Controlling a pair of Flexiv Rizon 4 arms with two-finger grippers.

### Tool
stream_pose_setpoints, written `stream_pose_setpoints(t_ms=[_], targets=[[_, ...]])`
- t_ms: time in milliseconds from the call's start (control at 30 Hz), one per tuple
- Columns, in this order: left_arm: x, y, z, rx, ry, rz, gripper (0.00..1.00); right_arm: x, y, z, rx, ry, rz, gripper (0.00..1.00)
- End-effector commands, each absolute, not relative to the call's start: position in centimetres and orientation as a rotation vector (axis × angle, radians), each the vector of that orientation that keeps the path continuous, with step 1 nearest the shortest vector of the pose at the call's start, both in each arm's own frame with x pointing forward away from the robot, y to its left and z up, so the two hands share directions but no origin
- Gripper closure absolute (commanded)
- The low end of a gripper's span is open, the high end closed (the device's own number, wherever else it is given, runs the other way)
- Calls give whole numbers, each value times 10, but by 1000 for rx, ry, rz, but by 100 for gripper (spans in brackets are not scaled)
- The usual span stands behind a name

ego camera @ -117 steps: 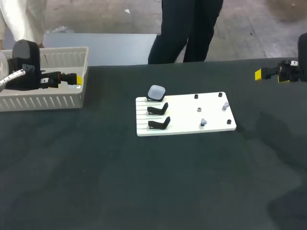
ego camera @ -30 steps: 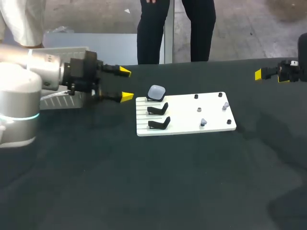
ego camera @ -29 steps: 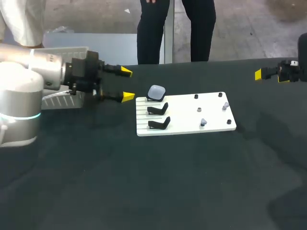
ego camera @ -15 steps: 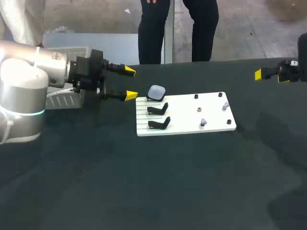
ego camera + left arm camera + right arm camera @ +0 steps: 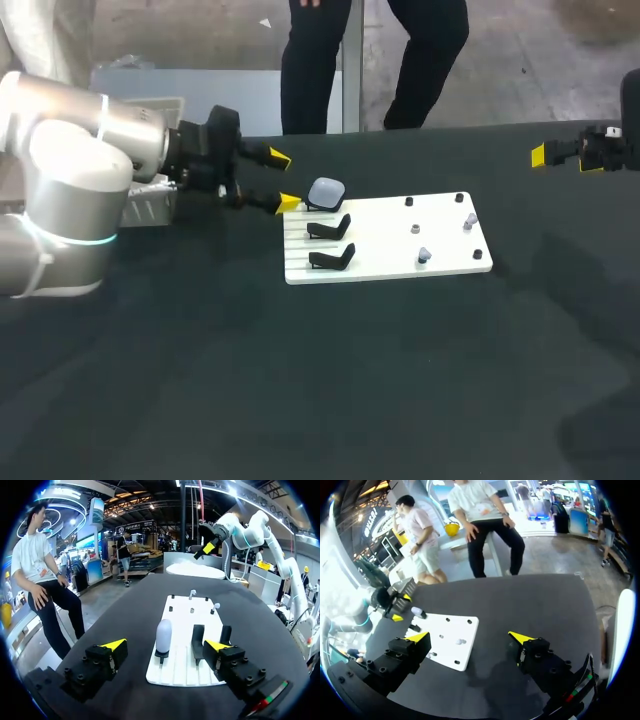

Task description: Pick up each earbud case from the left stands, insert the matching earbuds, close the lid, and place the case in the box.

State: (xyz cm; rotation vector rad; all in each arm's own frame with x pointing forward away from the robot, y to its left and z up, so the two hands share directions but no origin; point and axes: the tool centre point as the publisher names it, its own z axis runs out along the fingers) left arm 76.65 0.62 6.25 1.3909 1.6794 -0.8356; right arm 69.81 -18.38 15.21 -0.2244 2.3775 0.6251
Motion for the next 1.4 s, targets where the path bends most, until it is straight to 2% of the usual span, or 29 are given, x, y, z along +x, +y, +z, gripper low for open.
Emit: stream_pose_setpoints(t_ms=[33,867,933,1067,1133,1367,1400], targets=[[782,-1,51,1424,1672,-851,0,698,-184,152,-226,2376,626,0],[786,-36,31,1443,1632,-960,0,698,-184,152,-226,2376,626,0],[786,-38,31,1448,1627,-971,5,698,-184,152,-226,2376,626,0],[785,-41,29,1445,1618,-995,7,698,-184,152,-226,2376,626,0],[784,-42,28,1445,1613,-1004,13,698,-184,152,-226,2376,626,0],[782,-44,27,1442,1604,-1019,19,698,-184,152,-226,2376,626,0],[782,-44,26,1442,1604,-1021,24,698,-184,152,-226,2376,626,0]])
